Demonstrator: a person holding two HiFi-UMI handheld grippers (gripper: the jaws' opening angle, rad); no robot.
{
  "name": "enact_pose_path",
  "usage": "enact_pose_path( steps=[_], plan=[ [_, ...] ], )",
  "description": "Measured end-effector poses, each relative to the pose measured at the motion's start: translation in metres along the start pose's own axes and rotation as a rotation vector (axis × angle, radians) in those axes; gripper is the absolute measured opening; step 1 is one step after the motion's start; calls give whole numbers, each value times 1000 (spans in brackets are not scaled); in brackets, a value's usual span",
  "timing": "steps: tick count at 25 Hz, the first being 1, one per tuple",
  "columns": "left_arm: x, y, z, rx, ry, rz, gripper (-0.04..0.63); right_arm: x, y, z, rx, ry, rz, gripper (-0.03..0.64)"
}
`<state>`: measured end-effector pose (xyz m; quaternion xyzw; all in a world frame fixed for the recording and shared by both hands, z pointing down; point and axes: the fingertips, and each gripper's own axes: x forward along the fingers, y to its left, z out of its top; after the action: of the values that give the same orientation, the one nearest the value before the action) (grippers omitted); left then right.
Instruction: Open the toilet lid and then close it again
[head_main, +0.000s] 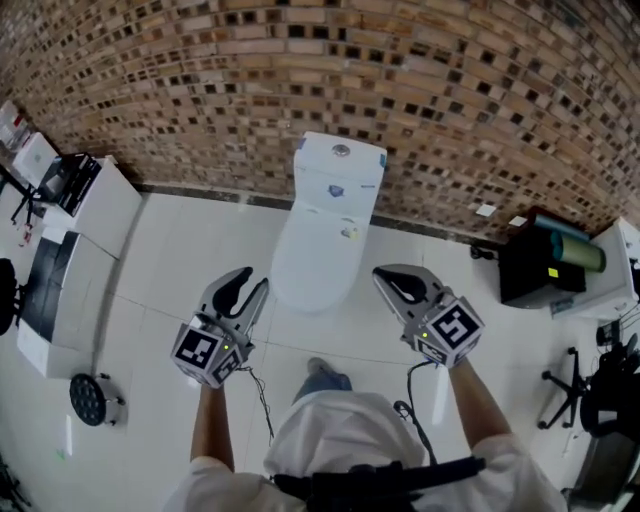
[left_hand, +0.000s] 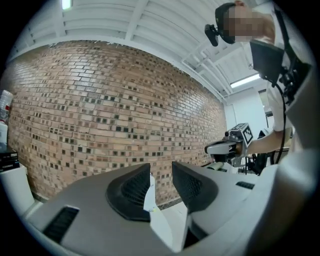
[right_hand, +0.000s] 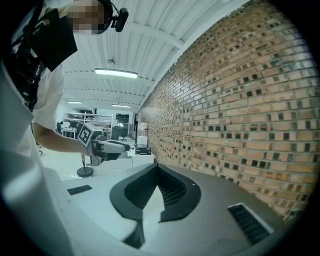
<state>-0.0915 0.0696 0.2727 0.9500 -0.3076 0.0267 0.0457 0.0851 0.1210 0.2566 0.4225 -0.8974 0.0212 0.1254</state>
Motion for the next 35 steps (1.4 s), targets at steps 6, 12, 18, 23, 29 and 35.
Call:
enact_pose_path(
  steps=[6,12,18,23,29,35],
  plan=[
    [-60,-26,-25,46,71,-99,135,-24,80,-22,72,-41,-121,8],
    [-97,-42,-8,109,111,-227,135,-46,148,-36,50,-1,-241,6],
    [-108,-21,5,164,111,-294,135,-22,179,-40,26,69,-298,4],
    [-101,48,-13,240,144,-377,136,58,187,-53,-29,168,-339,2],
    [-87,173,-54,345,187,-490,135,183,173,-80,48,264,-484,0],
    [-59,263,-102,399,275,-579,137,290,136,-140,169,398,-677,267]
  ],
)
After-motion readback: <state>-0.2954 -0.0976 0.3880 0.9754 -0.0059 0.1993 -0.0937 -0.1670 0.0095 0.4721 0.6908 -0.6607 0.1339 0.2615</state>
